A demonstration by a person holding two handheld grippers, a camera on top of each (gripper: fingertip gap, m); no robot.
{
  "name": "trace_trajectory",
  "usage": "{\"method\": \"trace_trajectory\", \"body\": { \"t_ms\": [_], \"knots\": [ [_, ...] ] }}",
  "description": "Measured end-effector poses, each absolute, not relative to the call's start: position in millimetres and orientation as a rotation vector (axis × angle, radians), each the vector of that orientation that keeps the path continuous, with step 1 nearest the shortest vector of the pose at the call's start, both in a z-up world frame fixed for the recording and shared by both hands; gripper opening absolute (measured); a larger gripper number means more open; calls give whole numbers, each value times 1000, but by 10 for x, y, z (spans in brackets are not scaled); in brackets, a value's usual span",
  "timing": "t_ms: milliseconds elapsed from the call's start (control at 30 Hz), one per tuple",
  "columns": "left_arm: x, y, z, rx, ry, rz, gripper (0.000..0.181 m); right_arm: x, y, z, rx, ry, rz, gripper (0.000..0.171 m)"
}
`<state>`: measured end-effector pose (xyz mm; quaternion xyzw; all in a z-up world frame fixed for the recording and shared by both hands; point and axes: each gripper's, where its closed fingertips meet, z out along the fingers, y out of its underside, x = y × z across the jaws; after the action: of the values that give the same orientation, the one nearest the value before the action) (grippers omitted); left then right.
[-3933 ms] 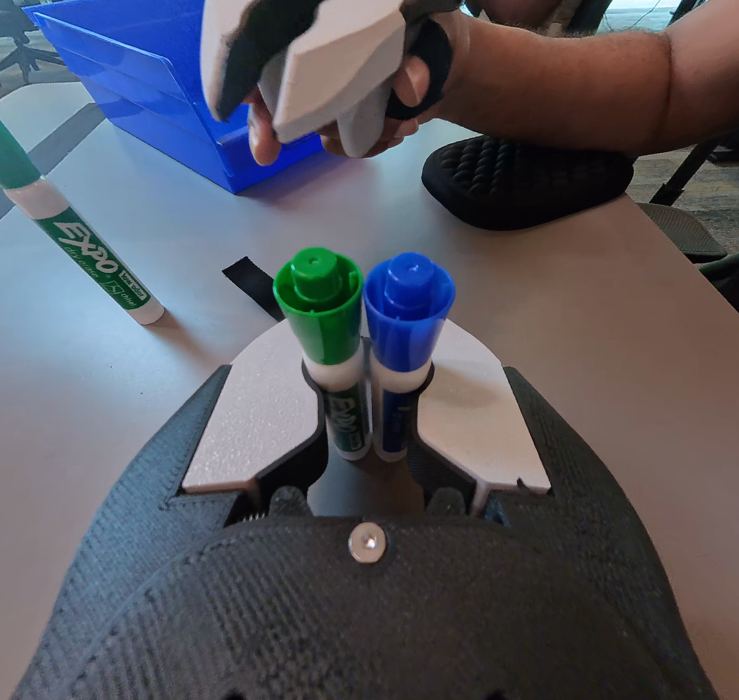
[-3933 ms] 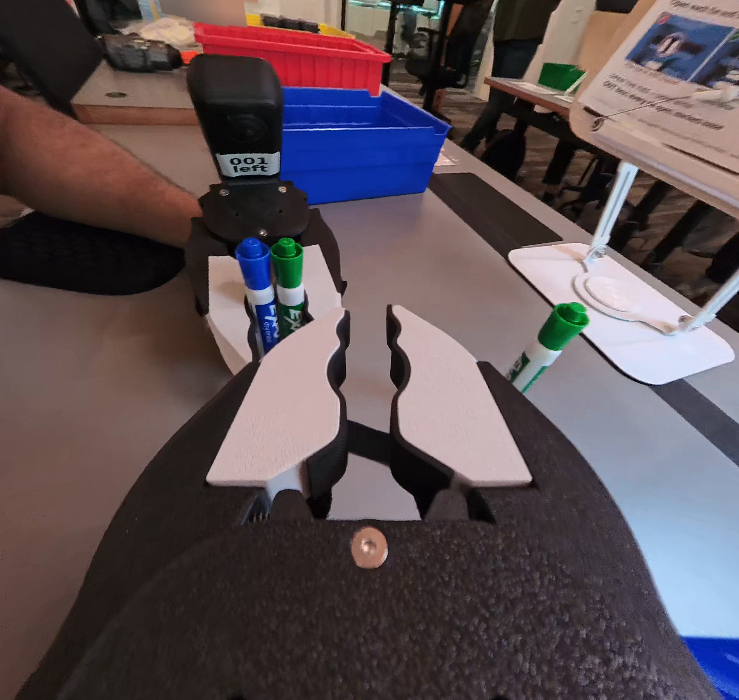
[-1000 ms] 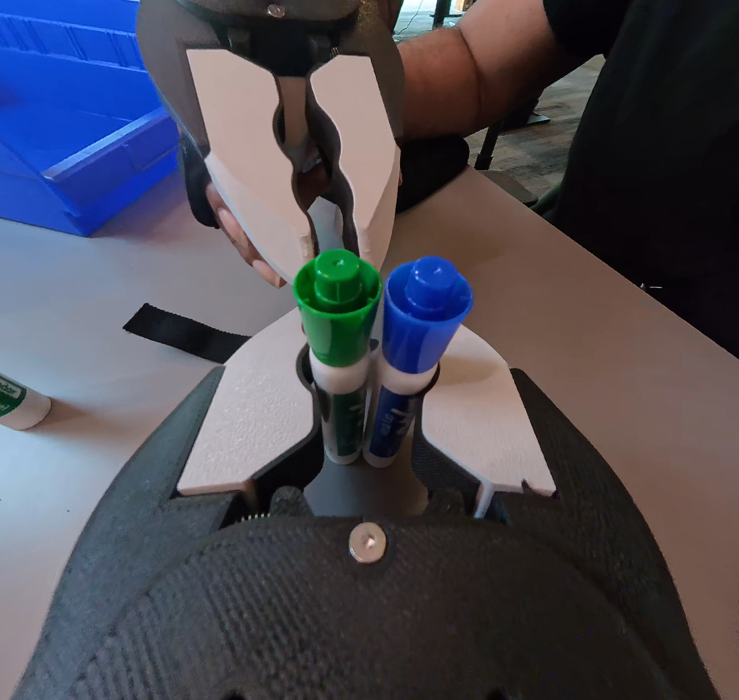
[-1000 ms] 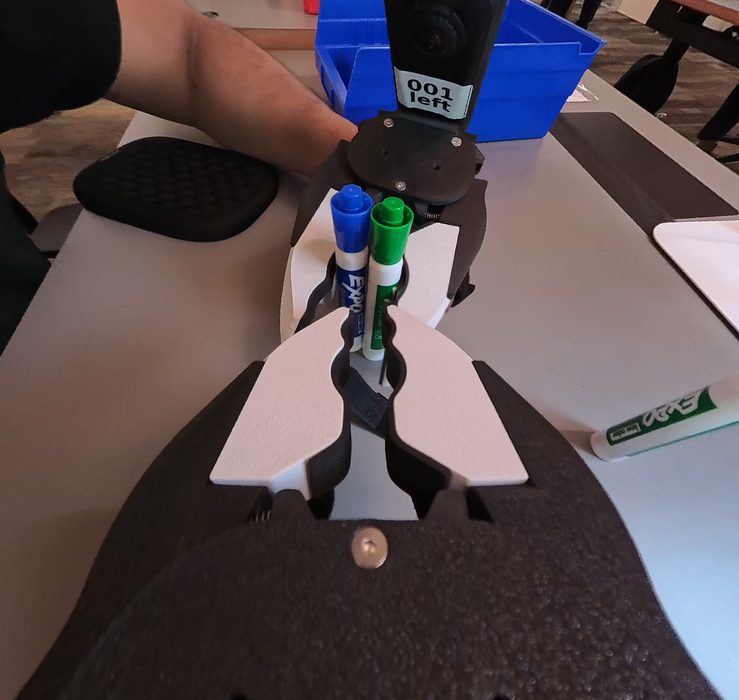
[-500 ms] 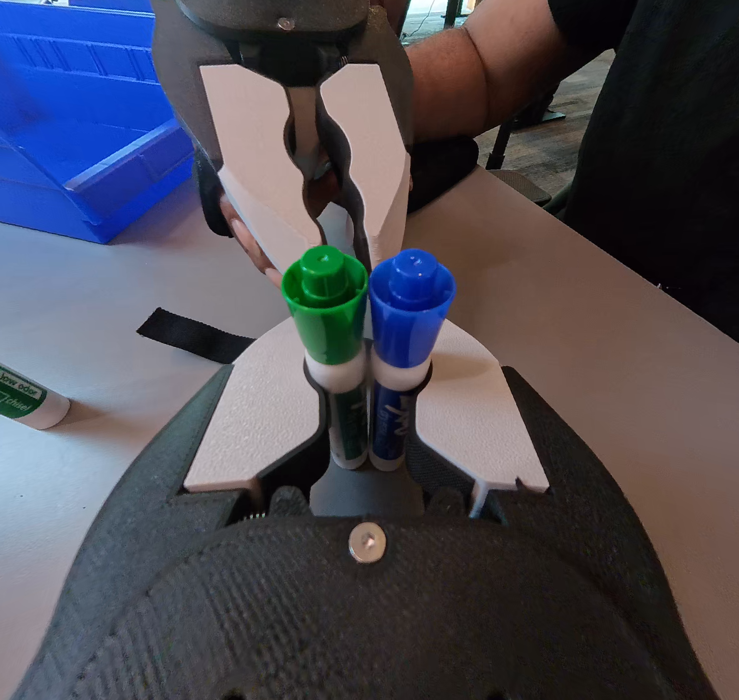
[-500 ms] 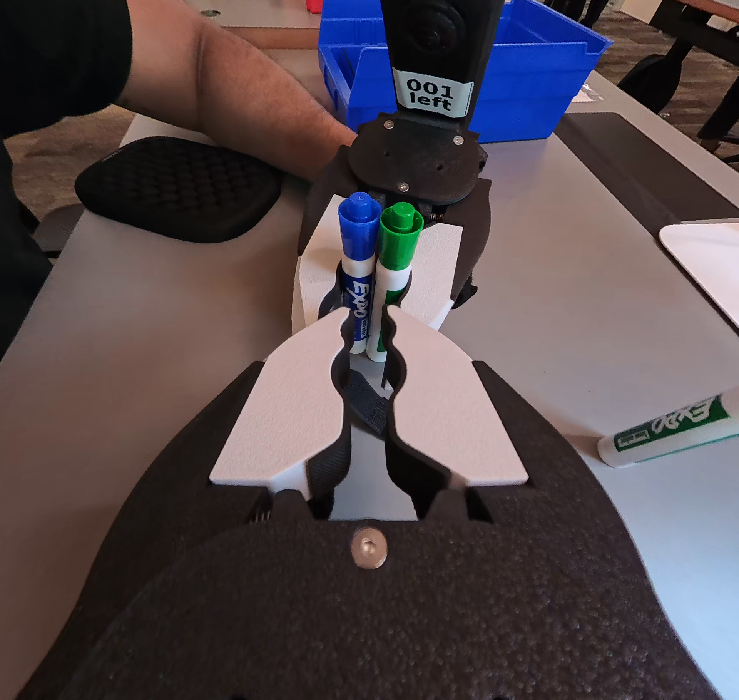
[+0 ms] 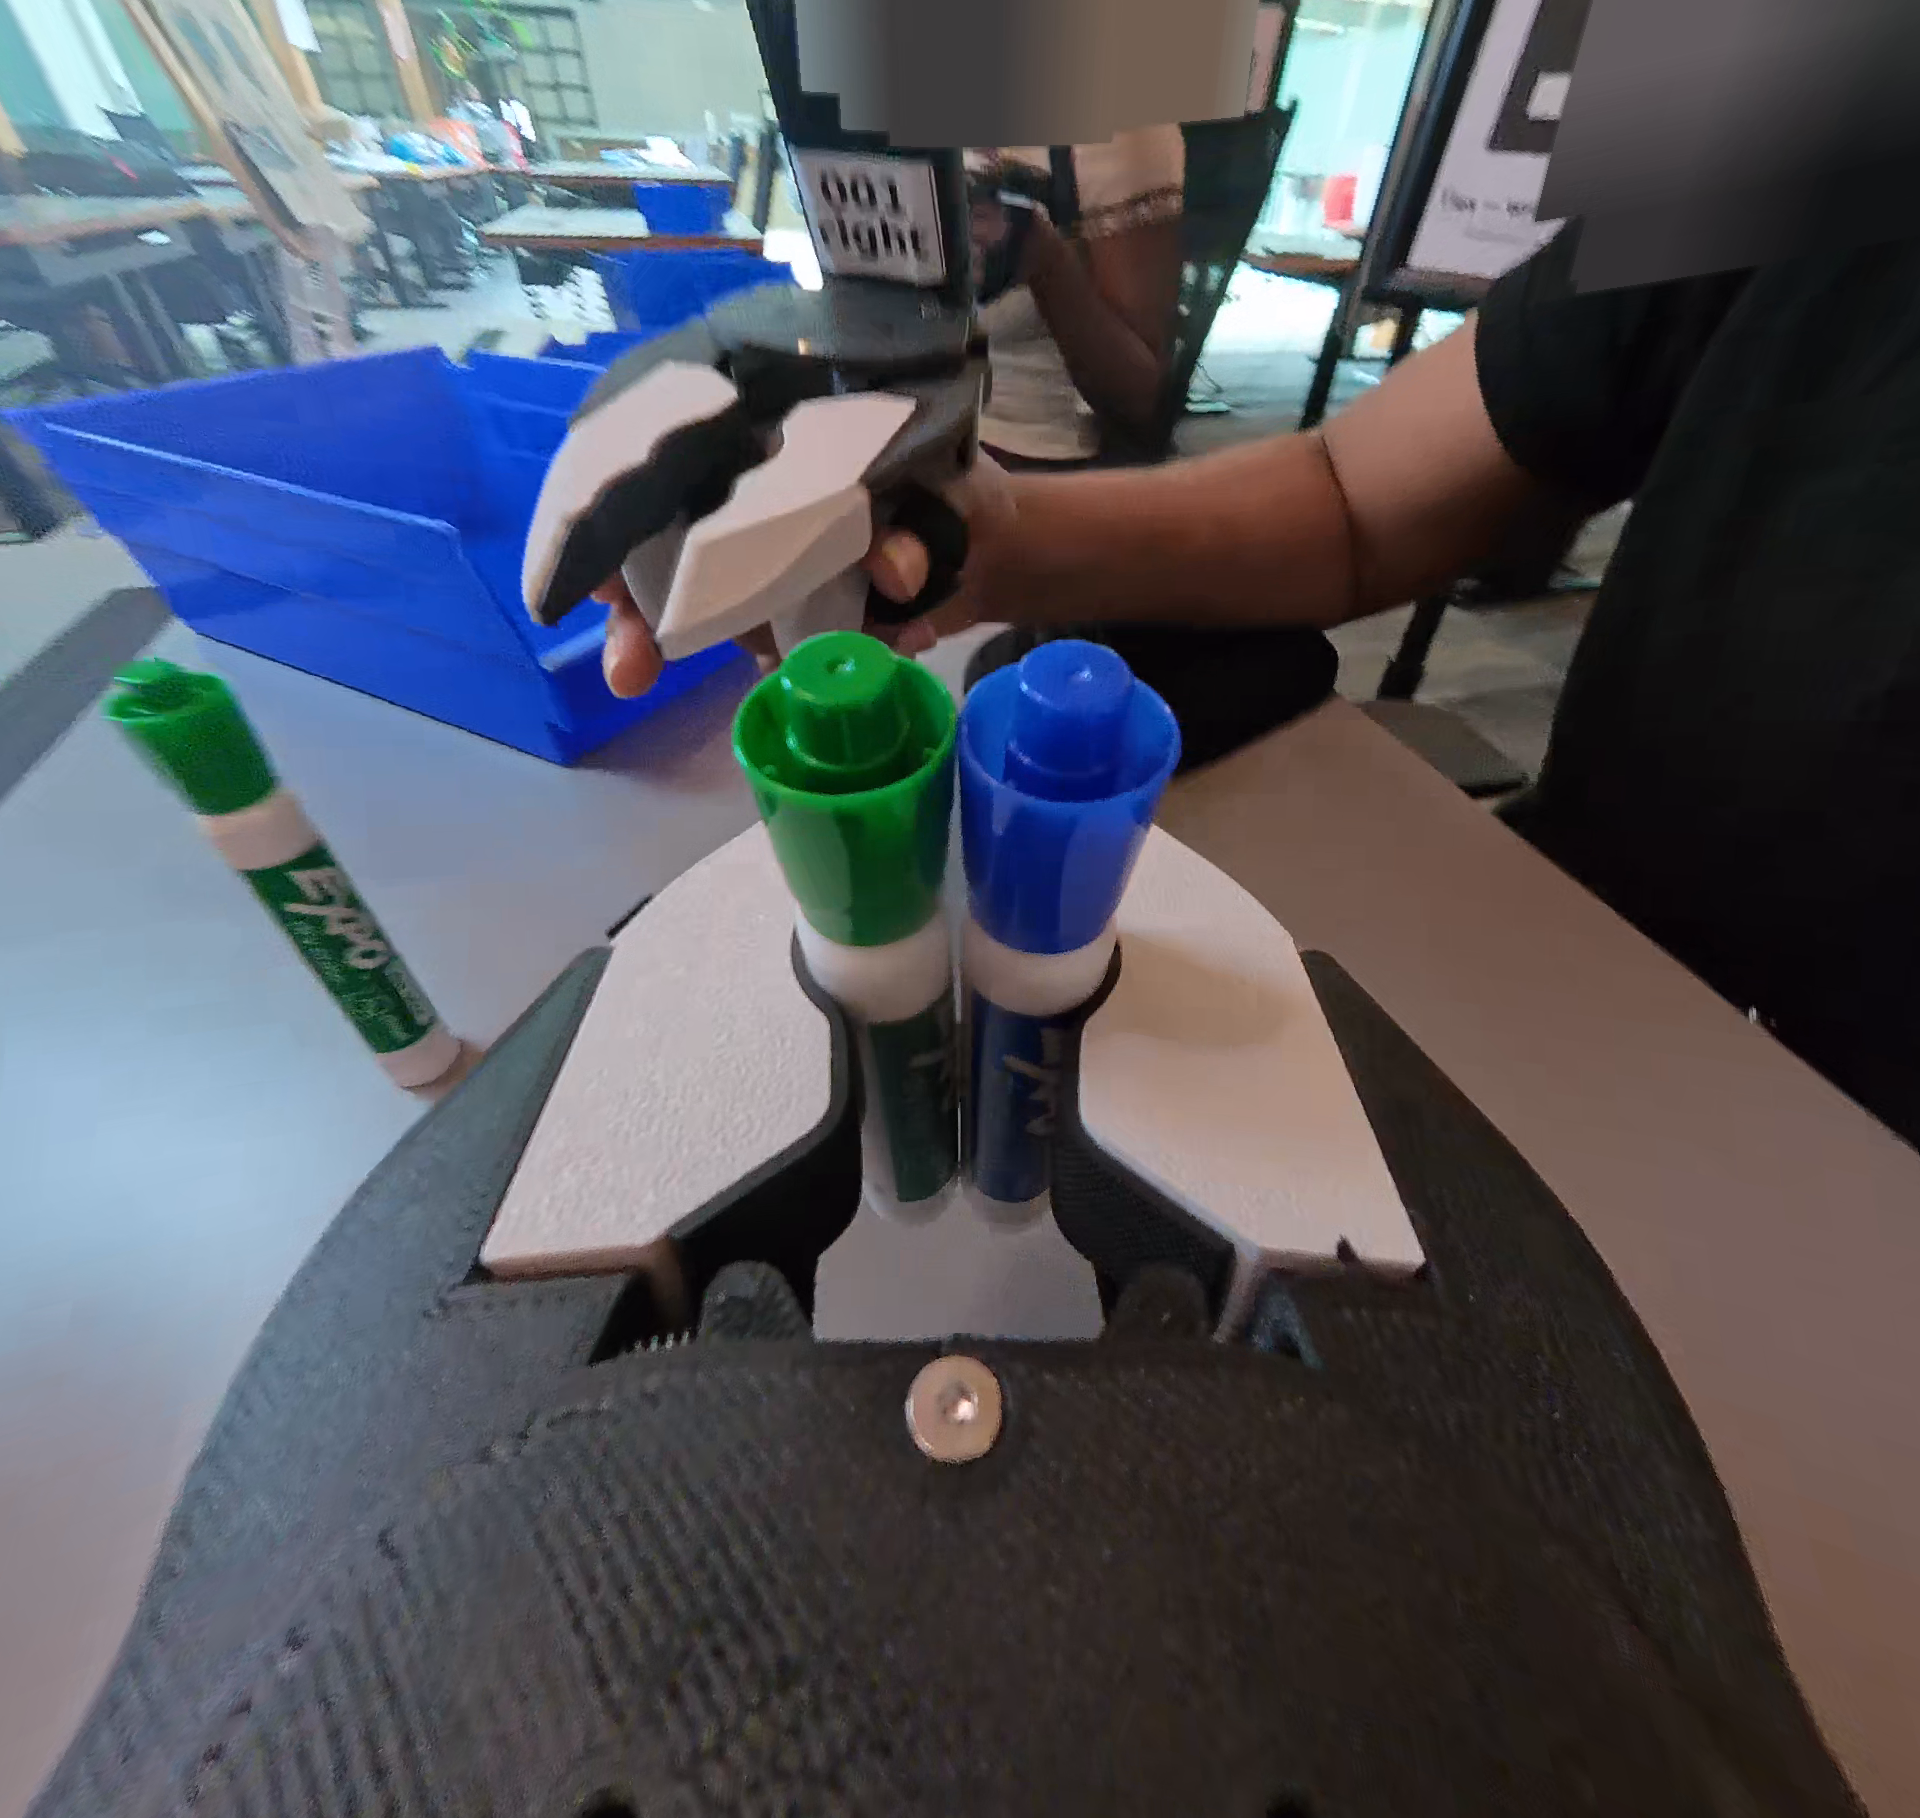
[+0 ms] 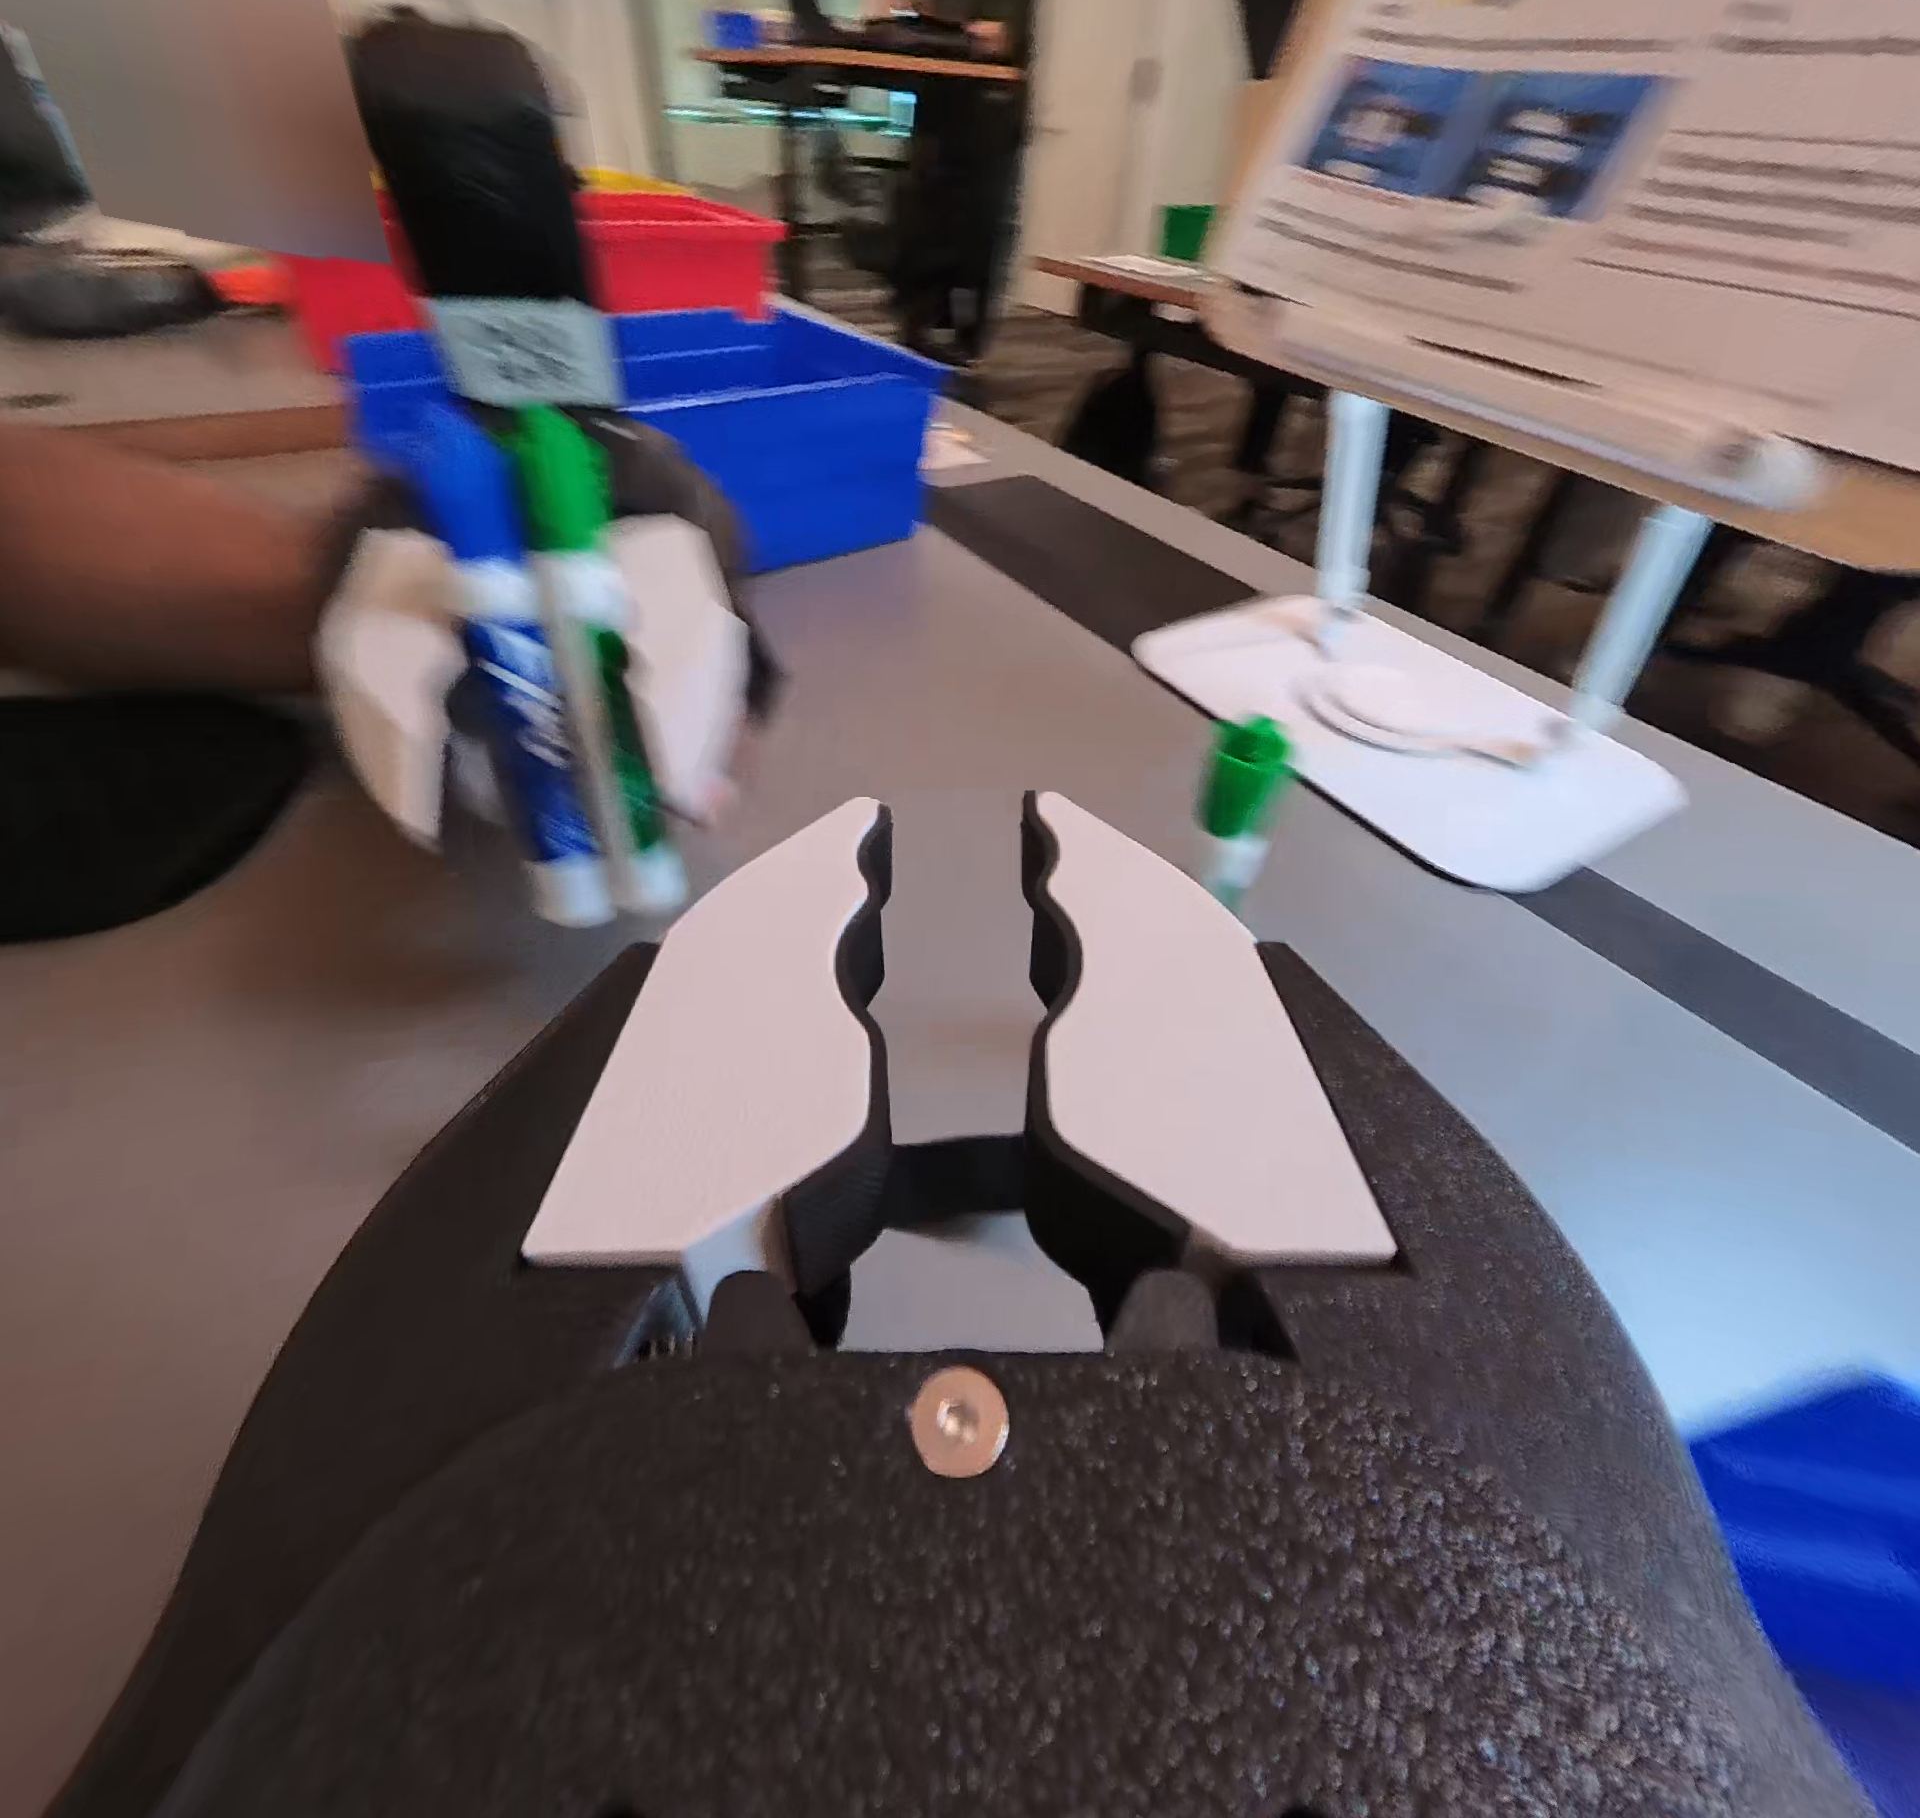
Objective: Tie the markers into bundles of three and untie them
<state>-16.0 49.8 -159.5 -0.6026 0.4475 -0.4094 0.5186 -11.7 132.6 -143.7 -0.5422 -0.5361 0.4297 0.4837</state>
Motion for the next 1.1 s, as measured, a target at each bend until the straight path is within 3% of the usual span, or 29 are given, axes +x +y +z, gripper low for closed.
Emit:
{"method": "trace_trajectory", "body": {
  "t_ms": [367, 733, 1100],
  "knots": [
    [-244, 332, -1532, -1600, 977, -795, 41, -252, 1869, -1451, -1417, -1392, 838, 37],
    [-389, 138, -2199, -2090, 1297, -397, 41, -539, 1906, -1490, -1339, -1590, 691, 46],
    [-544, 116, -2353, -2310, 1410, -318, 42, -519, 1915, -1623, -1311, -2002, 529, 45]
  ]
}}
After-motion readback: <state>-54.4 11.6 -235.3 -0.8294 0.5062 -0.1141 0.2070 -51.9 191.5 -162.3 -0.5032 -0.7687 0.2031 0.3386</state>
